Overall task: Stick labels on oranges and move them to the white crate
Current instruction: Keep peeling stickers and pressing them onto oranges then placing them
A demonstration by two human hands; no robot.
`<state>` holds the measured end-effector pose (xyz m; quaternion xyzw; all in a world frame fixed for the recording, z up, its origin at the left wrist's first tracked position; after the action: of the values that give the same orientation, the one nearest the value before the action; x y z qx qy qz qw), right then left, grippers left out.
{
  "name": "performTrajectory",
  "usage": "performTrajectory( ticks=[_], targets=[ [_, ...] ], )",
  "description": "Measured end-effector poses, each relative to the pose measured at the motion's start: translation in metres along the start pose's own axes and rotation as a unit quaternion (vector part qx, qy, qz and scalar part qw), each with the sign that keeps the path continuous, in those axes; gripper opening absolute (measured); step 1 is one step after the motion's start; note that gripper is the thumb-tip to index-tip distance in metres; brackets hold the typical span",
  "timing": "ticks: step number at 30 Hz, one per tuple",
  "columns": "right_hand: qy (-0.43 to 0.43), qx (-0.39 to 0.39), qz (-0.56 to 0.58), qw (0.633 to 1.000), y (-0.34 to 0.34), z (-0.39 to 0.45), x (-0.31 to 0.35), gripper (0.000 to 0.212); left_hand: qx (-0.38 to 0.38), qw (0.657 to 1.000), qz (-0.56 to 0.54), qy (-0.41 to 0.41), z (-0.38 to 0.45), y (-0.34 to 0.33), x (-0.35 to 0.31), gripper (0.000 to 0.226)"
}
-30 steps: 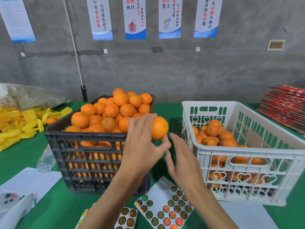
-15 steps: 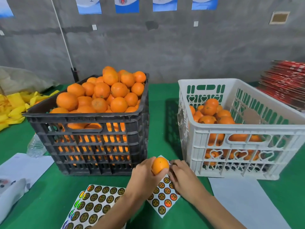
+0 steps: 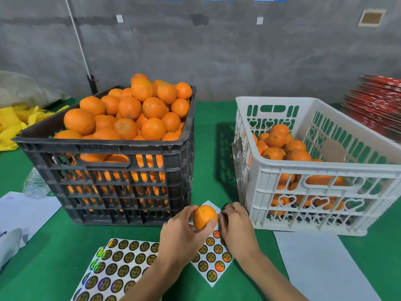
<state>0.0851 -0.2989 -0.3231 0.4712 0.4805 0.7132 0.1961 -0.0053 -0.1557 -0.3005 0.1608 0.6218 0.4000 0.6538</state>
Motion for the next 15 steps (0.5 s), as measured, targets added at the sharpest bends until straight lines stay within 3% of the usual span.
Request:
performTrajectory(
  ticks=[2,7,15],
  targets=[
    [-0.016,0.004,0.007,1.000,-0.0010,0.0039,-0.0021,0.014,0.000,1.000,0.002,0.001,-0.0003,0.0010,0.0006,0.063],
    [0.002,0.025,-0.014,1.000,-0.0047,0.0016,-0.0058,0.031,-0.012,1.000,0.014,0.006,-0.0008,0.0018,0.0018,0.062],
    [0.017,-0.002,-0.065,0.998,-0.0035,-0.0008,-0.0028,0.038,-0.003,1.000,0.011,0.012,-0.0007,-0.0001,0.0040,0.066]
  ],
)
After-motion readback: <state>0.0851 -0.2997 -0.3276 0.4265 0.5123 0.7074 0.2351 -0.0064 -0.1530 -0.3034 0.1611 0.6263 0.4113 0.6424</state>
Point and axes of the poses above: each hand's wrist, its own z-axis towards the middle knuckle, its own y-axis out of the back of the hand, x = y × z, the point moved 4 cm from there along z, towards the middle knuckle, and after that the axes turned 14 degrees about x, right-handed, at the moved point
